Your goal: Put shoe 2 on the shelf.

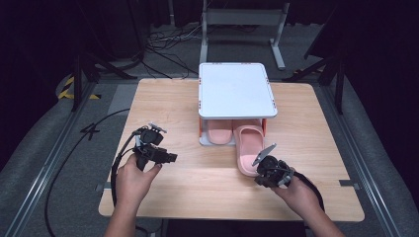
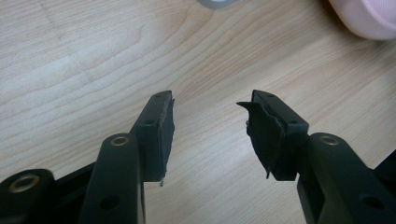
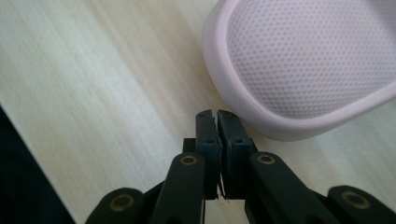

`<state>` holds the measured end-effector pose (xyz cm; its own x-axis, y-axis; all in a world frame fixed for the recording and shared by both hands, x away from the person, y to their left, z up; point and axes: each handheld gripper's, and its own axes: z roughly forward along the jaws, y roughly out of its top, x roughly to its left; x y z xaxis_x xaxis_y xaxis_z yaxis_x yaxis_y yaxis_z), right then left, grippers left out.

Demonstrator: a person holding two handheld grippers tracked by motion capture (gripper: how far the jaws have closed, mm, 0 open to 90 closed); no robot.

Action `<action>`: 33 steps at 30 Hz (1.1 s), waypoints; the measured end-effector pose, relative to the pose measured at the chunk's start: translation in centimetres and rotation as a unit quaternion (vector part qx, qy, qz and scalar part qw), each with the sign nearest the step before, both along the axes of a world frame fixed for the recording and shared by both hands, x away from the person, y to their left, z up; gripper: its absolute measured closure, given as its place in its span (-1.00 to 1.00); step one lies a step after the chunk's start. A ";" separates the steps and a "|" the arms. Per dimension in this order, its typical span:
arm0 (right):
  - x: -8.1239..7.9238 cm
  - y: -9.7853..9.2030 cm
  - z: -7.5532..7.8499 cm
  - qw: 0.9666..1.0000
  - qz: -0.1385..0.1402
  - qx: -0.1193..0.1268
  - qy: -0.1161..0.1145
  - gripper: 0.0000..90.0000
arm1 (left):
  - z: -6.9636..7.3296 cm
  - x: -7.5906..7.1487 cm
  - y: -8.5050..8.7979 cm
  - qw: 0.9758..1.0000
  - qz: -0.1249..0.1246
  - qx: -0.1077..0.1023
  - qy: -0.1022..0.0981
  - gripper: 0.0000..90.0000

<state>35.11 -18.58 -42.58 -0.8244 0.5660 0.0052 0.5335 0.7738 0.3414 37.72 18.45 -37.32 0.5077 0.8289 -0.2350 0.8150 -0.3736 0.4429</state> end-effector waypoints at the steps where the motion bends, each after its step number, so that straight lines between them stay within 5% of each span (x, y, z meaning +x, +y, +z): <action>1: 0.2 0.0 0.1 1.000 -0.003 0.001 -0.006 0.94 | 0.0 0.0 0.1 1.000 0.000 -0.001 0.000 0.13; 8: 1.4 0.1 0.1 1.000 -0.019 0.005 -0.019 0.93 | -0.2 -0.3 0.1 1.000 0.000 0.003 0.003 0.13; 11: 1.2 0.6 0.3 0.999 -0.009 -0.004 -0.041 0.95 | -0.3 -0.3 0.2 1.000 0.005 0.002 0.005 0.13; 16: 2.4 0.4 1.2 0.997 -0.040 0.005 -0.066 0.95 | -0.2 -0.4 0.3 1.000 0.002 0.002 0.003 0.13; 19: 3.1 0.2 1.3 0.997 -0.052 0.019 -0.054 0.92 | -0.2 -0.4 0.3 1.000 0.002 0.001 0.003 0.13; 21: 2.4 0.7 1.4 0.998 -0.031 0.033 -0.041 0.93 | -0.2 -0.3 0.5 1.000 0.003 0.001 0.002 0.13; 25: 0.6 2.0 0.3 1.000 0.015 0.010 -0.008 0.99 | -0.1 -0.3 0.6 1.000 0.003 -0.001 0.002 0.13; 28: 0.7 2.2 -0.8 1.000 0.014 -0.006 0.009 1.00 | 0.0 -0.4 0.5 1.000 0.003 -0.001 0.002 0.13; 33: 1.6 2.1 -1.4 1.000 -0.008 -0.026 -0.014 1.00 | 0.0 -0.4 0.6 1.000 0.003 -0.002 0.000 0.13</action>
